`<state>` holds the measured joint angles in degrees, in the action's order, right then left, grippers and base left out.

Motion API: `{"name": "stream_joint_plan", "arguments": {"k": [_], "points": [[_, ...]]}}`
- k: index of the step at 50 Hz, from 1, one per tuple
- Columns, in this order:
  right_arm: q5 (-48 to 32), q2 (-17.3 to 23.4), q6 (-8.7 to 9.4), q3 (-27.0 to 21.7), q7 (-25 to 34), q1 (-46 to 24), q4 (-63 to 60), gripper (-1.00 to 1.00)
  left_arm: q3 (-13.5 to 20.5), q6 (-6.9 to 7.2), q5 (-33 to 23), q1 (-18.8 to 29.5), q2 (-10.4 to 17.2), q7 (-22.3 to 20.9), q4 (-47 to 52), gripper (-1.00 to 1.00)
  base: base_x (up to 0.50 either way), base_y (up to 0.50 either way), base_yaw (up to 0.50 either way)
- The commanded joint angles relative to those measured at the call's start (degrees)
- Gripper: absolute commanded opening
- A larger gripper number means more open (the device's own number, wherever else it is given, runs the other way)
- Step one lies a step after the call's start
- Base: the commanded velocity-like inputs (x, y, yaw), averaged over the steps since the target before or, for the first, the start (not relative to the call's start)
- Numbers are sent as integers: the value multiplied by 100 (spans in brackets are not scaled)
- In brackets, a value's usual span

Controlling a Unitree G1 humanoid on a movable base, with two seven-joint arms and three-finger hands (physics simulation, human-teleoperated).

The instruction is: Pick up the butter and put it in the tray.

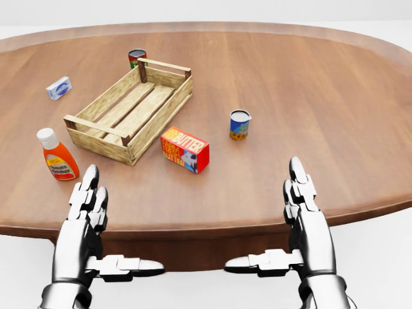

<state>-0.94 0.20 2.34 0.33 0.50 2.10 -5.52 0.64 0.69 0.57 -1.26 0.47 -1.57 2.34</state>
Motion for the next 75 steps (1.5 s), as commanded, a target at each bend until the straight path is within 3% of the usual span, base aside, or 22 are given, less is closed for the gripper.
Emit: {"name": "stream_joint_plan", "arguments": {"k": [1, 2, 3, 12, 20, 26, 27, 31, 46, 69, 75], "points": [[-423, -6, 266, 311, 42, 657, -1839, 100, 132, 323, 221, -488, 65, -446, 1125, 100, 0, 0, 0], [-426, -6, 266, 314, 42, 660, -1847, 100, 137, 322, 220, -491, 59, -453, 1134, 100, 0, 0, 0], [-458, -8, 266, 378, 54, 753, -2055, 100, 204, 431, 389, -555, 42, -490, 1418, 100, 0, 0, 0], [-472, 35, 266, 605, 2, 1242, -3518, 100, 410, 431, 635, -1078, 48, -812, 2844, 100, 0, 0, 0], [-703, 224, 266, 897, -43, 1724, -4736, 100, 889, 431, 972, -1115, -16, -981, 3595, 100, 0, 0, 0], [-701, 237, 266, 906, -58, 1724, -4751, 100, 910, 431, 955, -1110, -44, -1010, 3609, 100, 0, 0, 0], [-841, 315, 266, 1063, -36, 1939, -5230, 100, 1246, 431, 1345, -1230, -21, -1084, 4248, 100, 0, 0, 0], [-804, 415, 266, 1104, 39, 2037, -5337, 100, 1414, 431, 1422, -1217, -97, -1198, 4446, 100, 0, 0, 0], [-1219, 492, 266, 1316, 38, 2098, -5361, 100, 1385, 431, 1453, -1156, -180, -1175, 4287, 100, 0, 30, 0], [-1185, 462, 266, 1146, 50, 1998, -5252, 100, 1431, 431, 1483, -1100, -145, -1157, 4289, 100, 0, 46, 0], [-809, 352, 266, 1046, 73, 1930, -5181, 100, 1420, 431, 1468, -1079, -143, -1150, 4256, 100, 0, 2, 0]]}}
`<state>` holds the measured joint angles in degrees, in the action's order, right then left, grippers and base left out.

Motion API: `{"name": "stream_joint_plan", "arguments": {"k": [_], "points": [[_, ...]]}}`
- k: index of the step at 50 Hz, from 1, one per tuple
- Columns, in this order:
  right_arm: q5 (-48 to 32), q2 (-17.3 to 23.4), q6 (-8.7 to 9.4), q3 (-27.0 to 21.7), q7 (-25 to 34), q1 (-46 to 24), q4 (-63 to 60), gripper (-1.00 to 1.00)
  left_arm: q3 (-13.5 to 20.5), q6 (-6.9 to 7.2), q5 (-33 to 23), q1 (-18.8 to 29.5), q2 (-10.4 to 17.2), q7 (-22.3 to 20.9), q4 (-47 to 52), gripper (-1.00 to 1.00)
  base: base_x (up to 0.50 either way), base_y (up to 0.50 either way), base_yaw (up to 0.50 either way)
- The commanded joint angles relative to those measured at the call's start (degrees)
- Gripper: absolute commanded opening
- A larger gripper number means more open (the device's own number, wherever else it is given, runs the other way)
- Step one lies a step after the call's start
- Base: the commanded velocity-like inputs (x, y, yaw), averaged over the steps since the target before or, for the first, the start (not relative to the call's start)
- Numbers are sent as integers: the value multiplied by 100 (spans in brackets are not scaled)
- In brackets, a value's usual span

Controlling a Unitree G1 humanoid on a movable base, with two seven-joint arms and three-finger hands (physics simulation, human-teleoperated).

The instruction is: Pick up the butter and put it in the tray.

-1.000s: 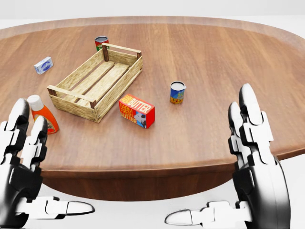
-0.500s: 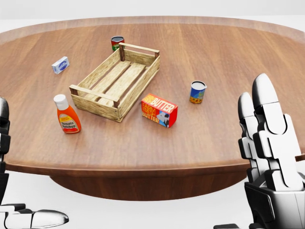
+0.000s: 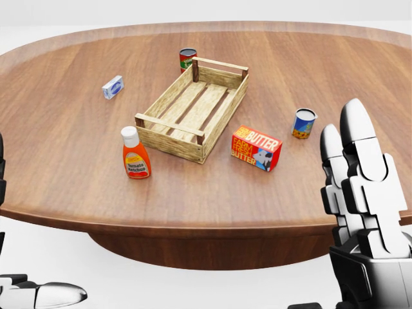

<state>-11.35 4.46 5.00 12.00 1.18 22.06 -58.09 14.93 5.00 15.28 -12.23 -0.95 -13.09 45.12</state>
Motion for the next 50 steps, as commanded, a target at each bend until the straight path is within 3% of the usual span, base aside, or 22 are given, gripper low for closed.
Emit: {"name": "stream_joint_plan", "arguments": {"k": [1, 50], "points": [[266, -76, 0, -109, 2, -55, 70, 100, -7, 0, 12, 14, -2, -6, -33, 100, 0, 0, 0], [394, -52, 0, -177, 21, 81, -190, 100, -7, 0, 56, -12, -4, -82, -22, 100, 47, 0, 0]]}}
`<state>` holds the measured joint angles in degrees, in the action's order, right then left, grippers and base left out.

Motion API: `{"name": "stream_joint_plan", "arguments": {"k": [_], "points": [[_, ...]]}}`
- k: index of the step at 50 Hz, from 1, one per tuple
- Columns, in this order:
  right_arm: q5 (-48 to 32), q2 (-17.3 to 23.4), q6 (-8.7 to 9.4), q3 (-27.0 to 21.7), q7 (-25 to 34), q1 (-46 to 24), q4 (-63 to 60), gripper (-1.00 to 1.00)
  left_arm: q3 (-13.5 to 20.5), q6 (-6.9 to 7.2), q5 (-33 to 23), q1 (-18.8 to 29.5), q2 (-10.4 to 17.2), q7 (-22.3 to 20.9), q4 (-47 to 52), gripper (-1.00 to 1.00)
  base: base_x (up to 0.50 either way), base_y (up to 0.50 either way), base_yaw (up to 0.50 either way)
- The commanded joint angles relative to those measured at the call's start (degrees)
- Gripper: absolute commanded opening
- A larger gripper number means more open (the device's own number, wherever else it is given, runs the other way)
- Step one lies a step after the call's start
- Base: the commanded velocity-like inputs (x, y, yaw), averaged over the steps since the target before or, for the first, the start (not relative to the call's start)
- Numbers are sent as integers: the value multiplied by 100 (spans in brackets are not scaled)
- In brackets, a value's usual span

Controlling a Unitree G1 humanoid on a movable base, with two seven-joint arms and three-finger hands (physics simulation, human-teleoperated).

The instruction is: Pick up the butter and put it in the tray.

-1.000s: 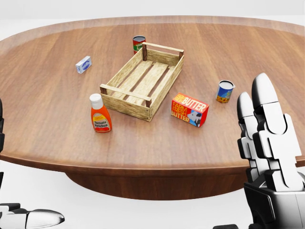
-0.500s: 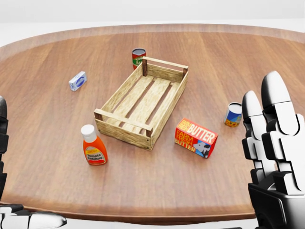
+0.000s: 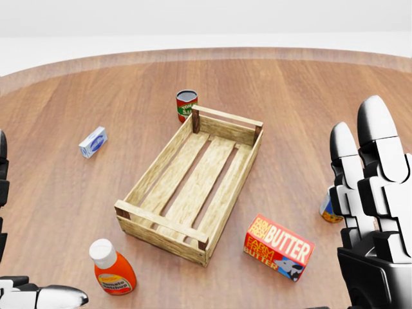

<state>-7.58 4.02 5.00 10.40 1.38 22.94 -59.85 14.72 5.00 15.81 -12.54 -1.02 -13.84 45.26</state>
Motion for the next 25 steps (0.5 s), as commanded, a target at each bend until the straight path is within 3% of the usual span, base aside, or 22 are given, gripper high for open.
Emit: {"name": "stream_joint_plan", "arguments": {"k": [1, 25], "points": [[28, -10, 0, -20, 4, -5, -1, 100, 10, 0, -4, 24, 5, -1, -37, 100, 50, 0, 0], [88, -90, 0, -240, 66, 46, 96, 100, -48, 0, -43, -4, 1, -4, -37, 100, 50, -1, 0]]}}
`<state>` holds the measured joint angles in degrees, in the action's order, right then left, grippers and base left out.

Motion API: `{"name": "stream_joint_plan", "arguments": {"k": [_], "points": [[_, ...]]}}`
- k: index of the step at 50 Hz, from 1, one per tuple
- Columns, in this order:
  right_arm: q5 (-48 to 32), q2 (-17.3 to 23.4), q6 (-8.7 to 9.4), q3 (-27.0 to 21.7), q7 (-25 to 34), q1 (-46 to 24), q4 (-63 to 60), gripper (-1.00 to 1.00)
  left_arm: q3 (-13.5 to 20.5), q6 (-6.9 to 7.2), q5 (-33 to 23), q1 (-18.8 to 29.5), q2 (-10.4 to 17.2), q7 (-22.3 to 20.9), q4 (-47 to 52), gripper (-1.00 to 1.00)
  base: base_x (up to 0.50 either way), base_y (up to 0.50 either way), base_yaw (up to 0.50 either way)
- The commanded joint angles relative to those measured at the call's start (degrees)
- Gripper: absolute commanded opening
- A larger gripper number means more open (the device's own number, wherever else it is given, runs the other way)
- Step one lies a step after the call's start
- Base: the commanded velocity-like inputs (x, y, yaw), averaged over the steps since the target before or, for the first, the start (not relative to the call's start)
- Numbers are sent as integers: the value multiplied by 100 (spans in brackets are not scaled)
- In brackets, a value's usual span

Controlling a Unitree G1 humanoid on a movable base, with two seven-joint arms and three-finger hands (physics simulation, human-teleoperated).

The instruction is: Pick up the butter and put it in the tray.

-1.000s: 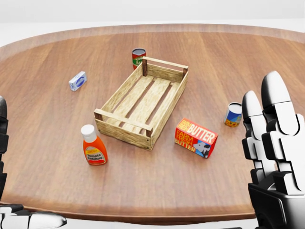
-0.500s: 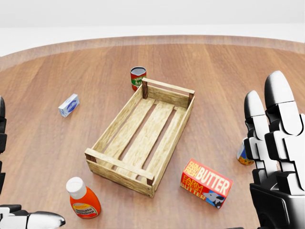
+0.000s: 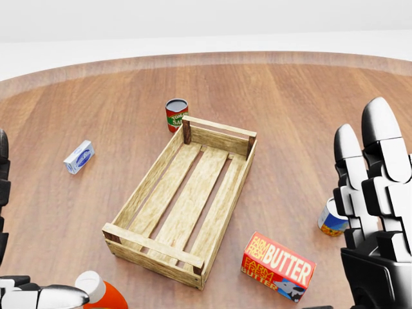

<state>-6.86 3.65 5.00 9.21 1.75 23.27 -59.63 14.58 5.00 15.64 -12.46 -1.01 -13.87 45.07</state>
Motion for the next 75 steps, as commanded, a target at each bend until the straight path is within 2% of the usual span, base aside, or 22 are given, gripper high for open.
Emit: {"name": "stream_joint_plan", "arguments": {"k": [1, 8, 13, 18, 22, 23, 26, 33, 34, 37, 44, 45, 46, 75], "points": [[29, -64, 0, -138, 36, 14, 76, 100, -29, 0, -26, -7, 1, -5, -36, 100, 50, -2, 0], [158, -161, 0, -449, 129, 331, 64, 100, -44, 0, -51, 36, 13, 34, -83, 100, 12, 0, 0], [-104, -239, 0, -1009, 671, 1007, 566, 100, -12, 0, -66, 60, 35, 69, -79, 100, 0, 0, 0], [-348, -537, 0, -1298, 1250, 1319, 530, 100, 48, 0, -43, 202, 73, 116, -184, 100, 0, 0, 0], [-737, -711, 0, -1616, 1716, 1110, 469, 100, 57, 0, -6, 255, 102, 133, -296, 100, 0, 0, 0], [-1064, -704, 0, -1681, 1788, 1003, 534, 100, 38, 0, 7, 243, 99, 140, -265, 100, 0, 0, 0], [-1224, -843, 0, -1891, 2134, 769, 536, 100, -36, 0, -44, 187, 84, 143, -266, 100, 0, 0, 0], [-2111, -874, 0, -2184, 2785, 320, 456, 100, -43, 0, -63, 218, 97, 159, -320, 100, 0, 0, 0], [-2461, -706, 0, -2147, 2984, 26, 451, 100, -35, 0, -54, 220, 107, 168, -291, 100, 0, 0, 0], [-2825, -638, 0, -2069, 3142, -289, 575, 100, -53, 0, -76, 224, 103, 167, -336, 100, 0, 0, 0], [-3346, -322, 0, -1852, 3199, -926, 1227, 100, -114, 0, -123, 239, 109, 176, -465, 100, 0, 0, 0], [-3701, 266, 0, -1618, 2918, -2132, 3659, 100, -37, 0, -36, 252, 131, 195, -354, 100, 0, 0, 0], [-3611, 280, 0, -1632, 2907, -2206, 3855, 100, -27, 0, -27, 264, 135, 202, -338, 100, 0, 0, 0], [-3157, 611, 0, -1687, 2408, -2644, 5398, 100, -7, 0, -33, 322, 159, 224, -407, 100, 0, 0, 0]]}}
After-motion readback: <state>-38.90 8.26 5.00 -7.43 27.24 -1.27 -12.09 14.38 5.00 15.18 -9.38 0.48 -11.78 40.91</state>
